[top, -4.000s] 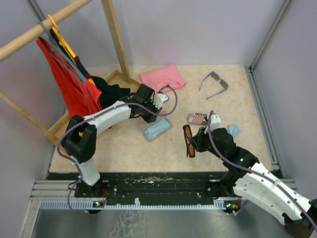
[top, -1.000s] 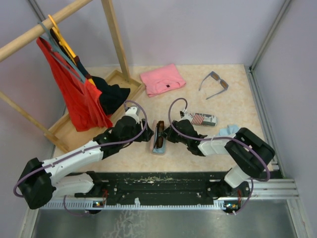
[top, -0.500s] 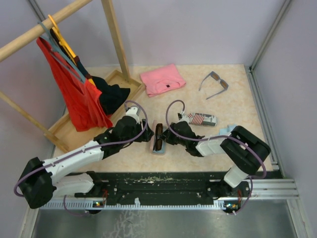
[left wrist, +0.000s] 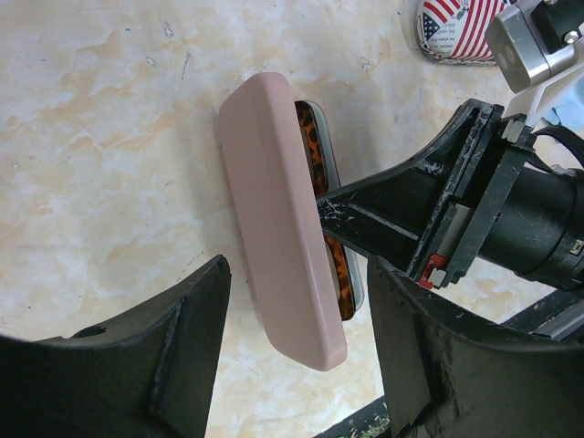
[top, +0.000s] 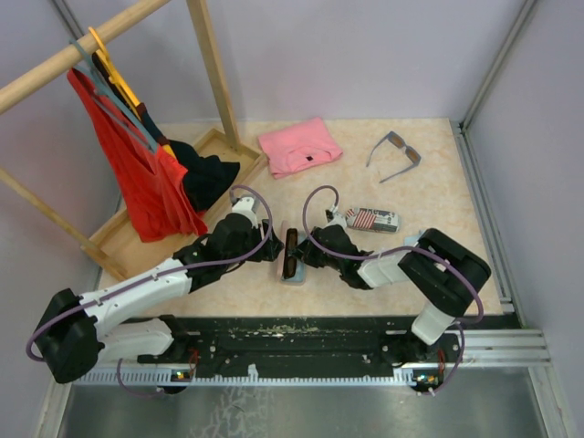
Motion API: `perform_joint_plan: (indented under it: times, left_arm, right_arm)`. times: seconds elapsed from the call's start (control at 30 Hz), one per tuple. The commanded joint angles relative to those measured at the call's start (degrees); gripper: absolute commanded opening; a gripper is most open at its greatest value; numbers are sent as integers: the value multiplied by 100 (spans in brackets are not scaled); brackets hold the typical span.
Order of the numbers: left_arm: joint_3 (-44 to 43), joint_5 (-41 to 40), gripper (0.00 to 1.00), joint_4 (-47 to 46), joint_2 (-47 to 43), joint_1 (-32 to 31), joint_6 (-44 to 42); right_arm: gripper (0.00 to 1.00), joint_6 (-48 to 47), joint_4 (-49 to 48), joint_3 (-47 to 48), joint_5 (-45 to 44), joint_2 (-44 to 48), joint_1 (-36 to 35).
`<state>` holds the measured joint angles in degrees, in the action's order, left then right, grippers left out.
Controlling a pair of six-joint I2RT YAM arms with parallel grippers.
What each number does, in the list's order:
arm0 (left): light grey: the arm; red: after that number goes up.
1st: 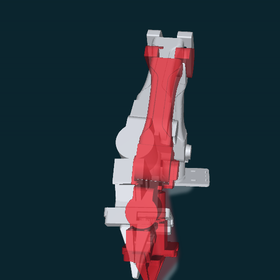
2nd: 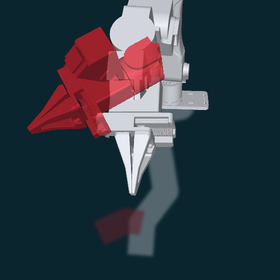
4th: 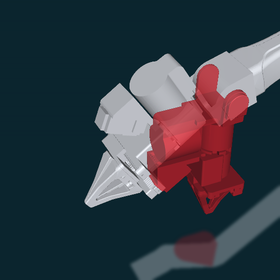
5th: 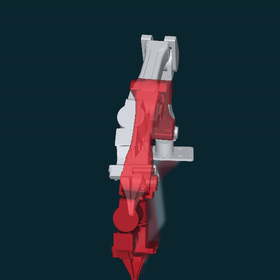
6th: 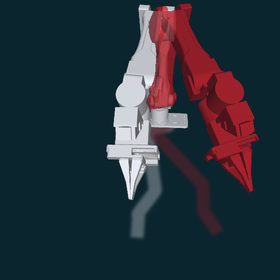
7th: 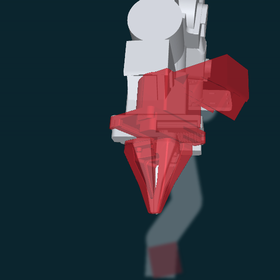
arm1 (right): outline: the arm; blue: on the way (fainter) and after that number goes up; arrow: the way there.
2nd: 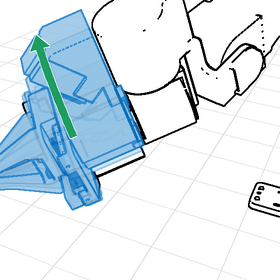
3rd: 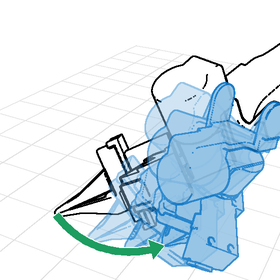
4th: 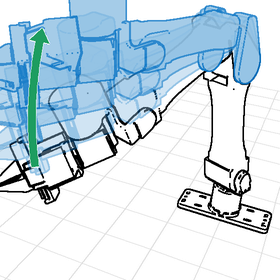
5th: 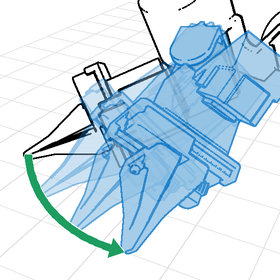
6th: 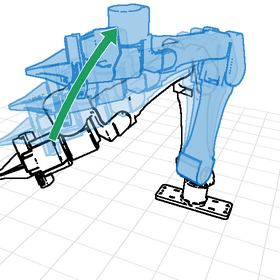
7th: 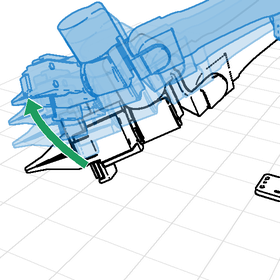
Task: Organize the sunglasses
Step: Place the sunglasses in the sunglasses case.
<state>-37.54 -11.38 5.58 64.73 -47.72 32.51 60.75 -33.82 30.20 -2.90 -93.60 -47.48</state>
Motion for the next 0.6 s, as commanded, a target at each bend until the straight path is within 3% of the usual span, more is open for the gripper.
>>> perform_joint_plan:
  times: [0.0, 0.57]
  left_arm:
    - [-148, 38, 67, -24, 11, 37, -43]
    - [-191, 65, 67, 22, -20, 35, -64]
  right_arm:
    - [0, 52, -430, 141, 11, -56, -43]
    - [29, -372, 481, 380, -352, 246, -51]
